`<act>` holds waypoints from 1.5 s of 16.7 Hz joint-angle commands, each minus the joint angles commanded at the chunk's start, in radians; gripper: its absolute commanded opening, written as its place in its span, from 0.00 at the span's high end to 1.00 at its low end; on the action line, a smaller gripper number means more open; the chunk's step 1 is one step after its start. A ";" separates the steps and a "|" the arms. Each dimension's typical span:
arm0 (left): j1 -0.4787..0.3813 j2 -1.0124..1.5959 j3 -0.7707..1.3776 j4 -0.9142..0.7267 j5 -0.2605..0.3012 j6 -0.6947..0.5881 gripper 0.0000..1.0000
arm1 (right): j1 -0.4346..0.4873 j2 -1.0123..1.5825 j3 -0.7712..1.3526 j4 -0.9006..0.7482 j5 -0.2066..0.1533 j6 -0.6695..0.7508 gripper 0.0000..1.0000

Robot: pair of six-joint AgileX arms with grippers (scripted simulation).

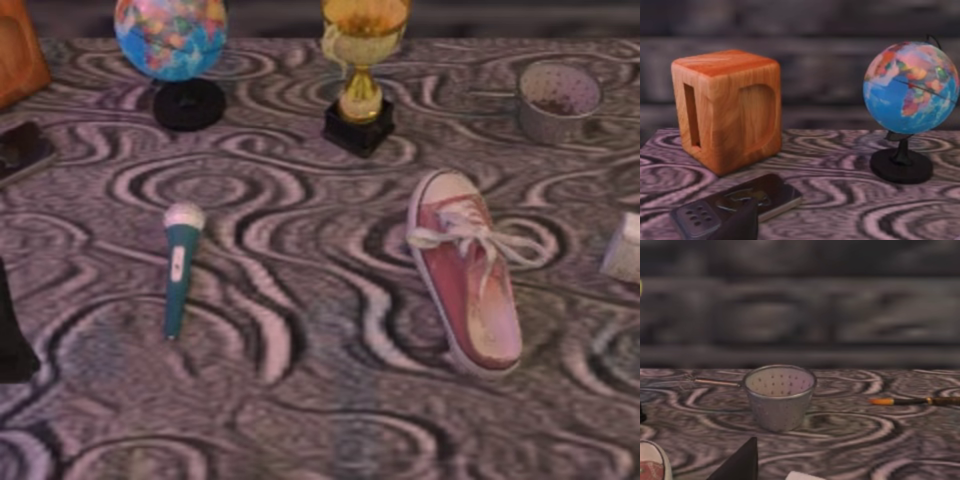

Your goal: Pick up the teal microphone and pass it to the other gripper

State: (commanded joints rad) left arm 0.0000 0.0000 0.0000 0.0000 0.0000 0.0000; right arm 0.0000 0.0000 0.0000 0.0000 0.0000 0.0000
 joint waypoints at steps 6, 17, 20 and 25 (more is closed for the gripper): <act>-0.030 0.104 0.094 -0.066 0.000 -0.026 0.00 | 0.000 0.000 0.000 0.000 0.000 0.000 0.00; -0.224 1.084 0.739 -0.566 -0.020 -0.205 0.00 | 0.000 0.000 0.000 0.000 0.000 0.000 0.00; -0.279 1.356 0.916 -0.708 -0.024 -0.255 0.00 | 0.000 0.000 0.000 0.000 0.000 0.000 0.00; -0.349 1.676 1.156 -0.876 -0.028 -0.320 0.00 | 0.000 0.000 0.000 0.000 0.000 0.000 0.00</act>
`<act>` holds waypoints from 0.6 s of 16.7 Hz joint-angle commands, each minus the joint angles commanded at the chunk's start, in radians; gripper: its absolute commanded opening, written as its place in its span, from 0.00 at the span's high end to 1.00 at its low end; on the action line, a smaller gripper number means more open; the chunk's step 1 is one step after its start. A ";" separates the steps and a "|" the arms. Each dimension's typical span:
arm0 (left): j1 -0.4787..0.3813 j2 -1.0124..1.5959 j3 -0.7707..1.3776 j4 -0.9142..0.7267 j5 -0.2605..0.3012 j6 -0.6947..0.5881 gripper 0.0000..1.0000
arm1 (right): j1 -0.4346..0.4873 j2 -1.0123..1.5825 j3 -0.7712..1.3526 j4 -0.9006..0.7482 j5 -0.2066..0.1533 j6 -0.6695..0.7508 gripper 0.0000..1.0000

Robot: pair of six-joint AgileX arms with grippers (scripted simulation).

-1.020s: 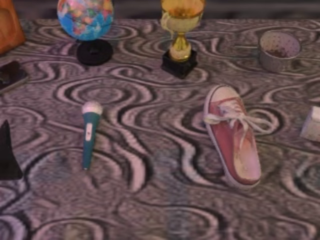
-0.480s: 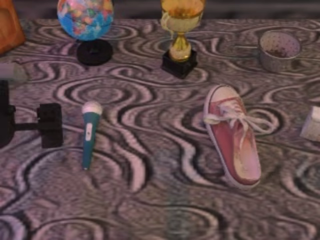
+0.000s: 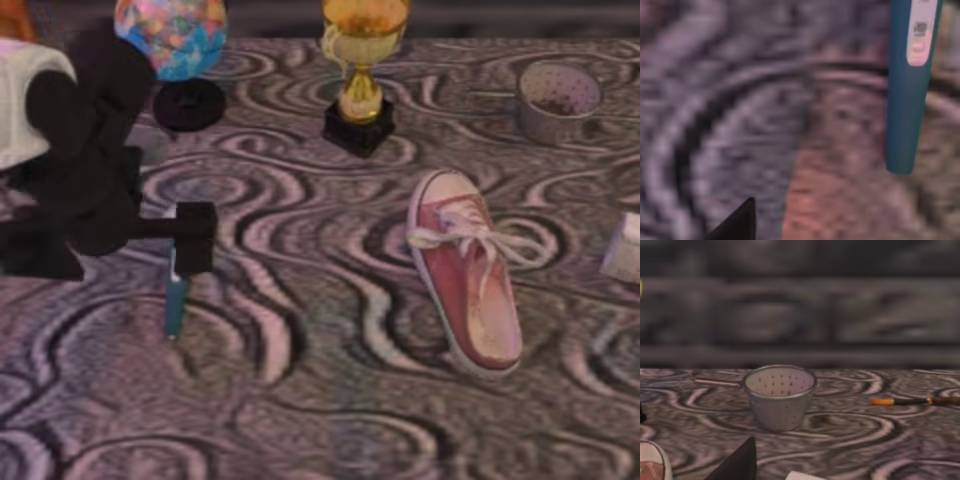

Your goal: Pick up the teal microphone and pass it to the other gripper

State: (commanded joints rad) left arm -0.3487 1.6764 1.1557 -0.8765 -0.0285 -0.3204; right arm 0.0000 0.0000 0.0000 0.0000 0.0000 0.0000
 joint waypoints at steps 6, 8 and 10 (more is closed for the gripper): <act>-0.028 0.125 0.102 -0.059 -0.003 -0.026 0.00 | 0.000 0.000 0.000 0.000 0.000 0.000 0.00; -0.028 0.125 0.102 -0.059 -0.003 -0.026 0.00 | 0.000 0.000 0.000 0.000 0.000 0.000 0.00; -0.023 0.124 0.098 -0.054 -0.002 -0.024 0.00 | 0.000 0.000 0.000 0.000 0.000 0.000 0.00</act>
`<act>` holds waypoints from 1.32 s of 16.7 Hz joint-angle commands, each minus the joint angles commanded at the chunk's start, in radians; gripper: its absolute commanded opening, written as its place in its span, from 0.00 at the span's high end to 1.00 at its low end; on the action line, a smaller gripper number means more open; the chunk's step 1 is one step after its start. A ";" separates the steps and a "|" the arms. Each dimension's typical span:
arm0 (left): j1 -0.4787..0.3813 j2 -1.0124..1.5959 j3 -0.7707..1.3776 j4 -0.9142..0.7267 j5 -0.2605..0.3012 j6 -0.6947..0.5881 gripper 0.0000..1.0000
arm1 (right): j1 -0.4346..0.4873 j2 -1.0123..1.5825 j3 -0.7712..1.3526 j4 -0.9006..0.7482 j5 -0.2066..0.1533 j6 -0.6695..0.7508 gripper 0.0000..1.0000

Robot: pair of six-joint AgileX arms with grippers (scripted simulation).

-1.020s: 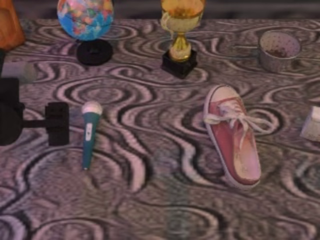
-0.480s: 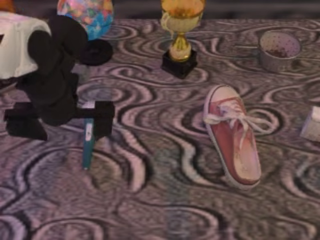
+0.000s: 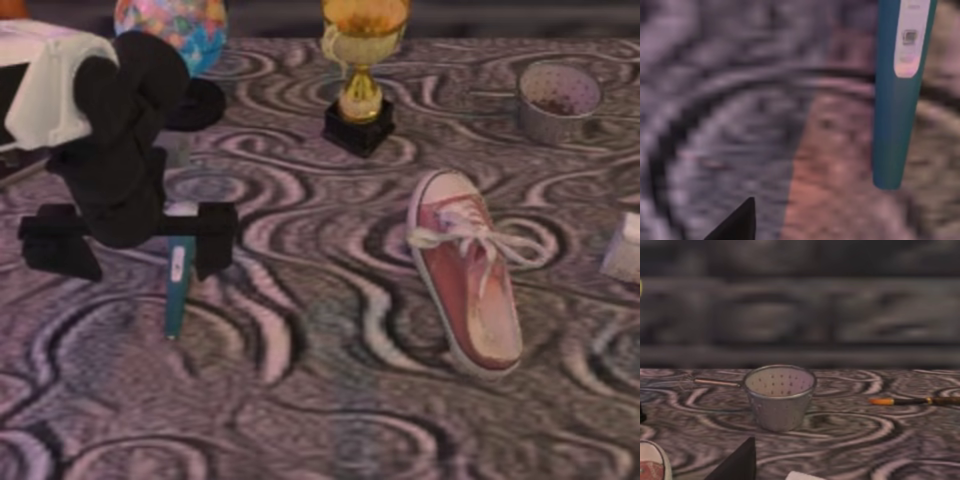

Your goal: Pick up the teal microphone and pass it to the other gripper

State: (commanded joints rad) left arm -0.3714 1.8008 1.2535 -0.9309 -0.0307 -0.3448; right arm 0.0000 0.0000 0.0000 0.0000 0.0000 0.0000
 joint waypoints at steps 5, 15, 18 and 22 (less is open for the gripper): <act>0.002 0.094 -0.069 0.165 0.001 0.007 0.00 | 0.000 0.000 0.000 0.000 0.000 0.000 0.00; 0.006 0.211 -0.151 0.361 0.002 0.012 0.08 | 0.000 0.000 0.000 0.000 0.000 0.000 0.00; 0.006 0.211 -0.151 0.361 0.002 0.012 0.30 | 0.000 0.000 0.000 0.000 0.000 0.000 0.00; 0.006 0.211 -0.151 0.361 0.002 0.012 0.60 | 0.000 0.000 0.000 0.000 0.000 0.000 0.00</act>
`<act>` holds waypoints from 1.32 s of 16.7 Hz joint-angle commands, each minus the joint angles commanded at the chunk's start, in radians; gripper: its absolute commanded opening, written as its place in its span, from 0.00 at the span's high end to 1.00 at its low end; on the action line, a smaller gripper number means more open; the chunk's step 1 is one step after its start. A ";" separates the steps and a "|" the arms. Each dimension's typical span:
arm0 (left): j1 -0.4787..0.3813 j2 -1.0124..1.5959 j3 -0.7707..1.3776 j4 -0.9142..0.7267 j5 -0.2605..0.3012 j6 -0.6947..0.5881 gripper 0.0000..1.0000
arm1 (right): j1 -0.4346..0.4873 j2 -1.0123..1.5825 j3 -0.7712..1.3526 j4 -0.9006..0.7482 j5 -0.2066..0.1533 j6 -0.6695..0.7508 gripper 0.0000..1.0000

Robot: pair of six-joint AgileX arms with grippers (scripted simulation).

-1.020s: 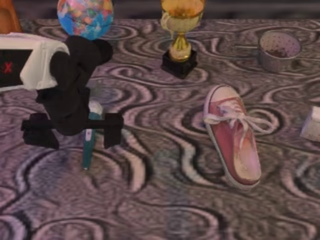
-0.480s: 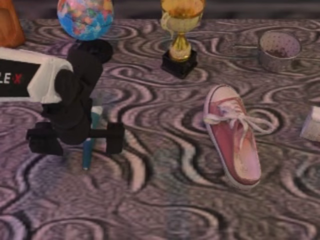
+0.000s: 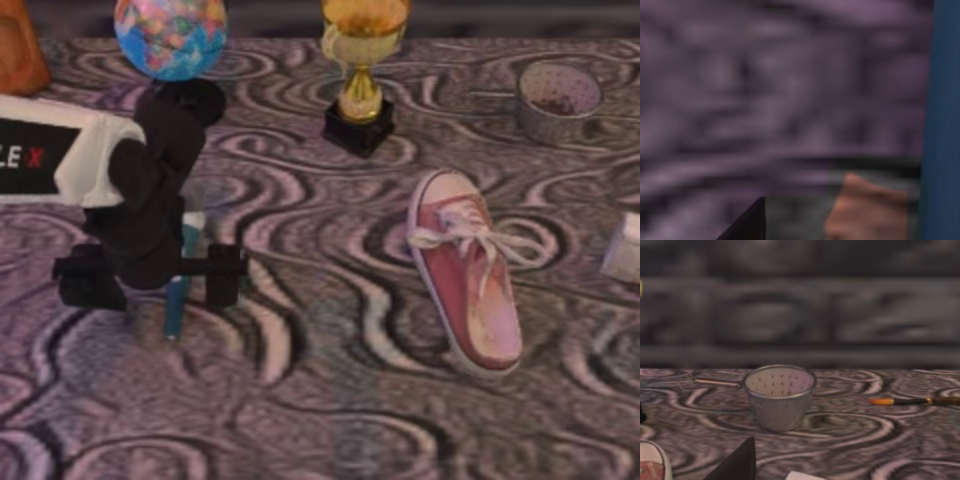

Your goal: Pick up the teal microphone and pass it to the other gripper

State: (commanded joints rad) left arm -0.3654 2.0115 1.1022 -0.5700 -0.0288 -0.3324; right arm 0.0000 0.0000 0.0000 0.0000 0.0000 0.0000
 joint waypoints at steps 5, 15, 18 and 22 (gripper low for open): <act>0.000 0.000 0.000 0.000 0.000 0.000 0.98 | 0.000 0.000 0.000 0.000 0.000 0.000 0.00; -0.002 -0.066 0.024 -0.033 -0.019 0.014 1.00 | 0.000 0.000 0.000 0.000 0.000 0.000 0.00; -0.002 -0.079 0.012 0.032 0.008 0.031 1.00 | 0.000 0.000 0.000 0.000 0.000 0.000 0.00; 0.003 -0.122 -0.034 0.250 0.092 0.082 1.00 | 0.000 0.000 0.000 0.000 0.000 0.000 0.00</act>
State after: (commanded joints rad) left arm -0.3621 1.8896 1.0683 -0.3197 0.0636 -0.2509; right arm 0.0000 0.0000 0.0000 0.0000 0.0000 0.0000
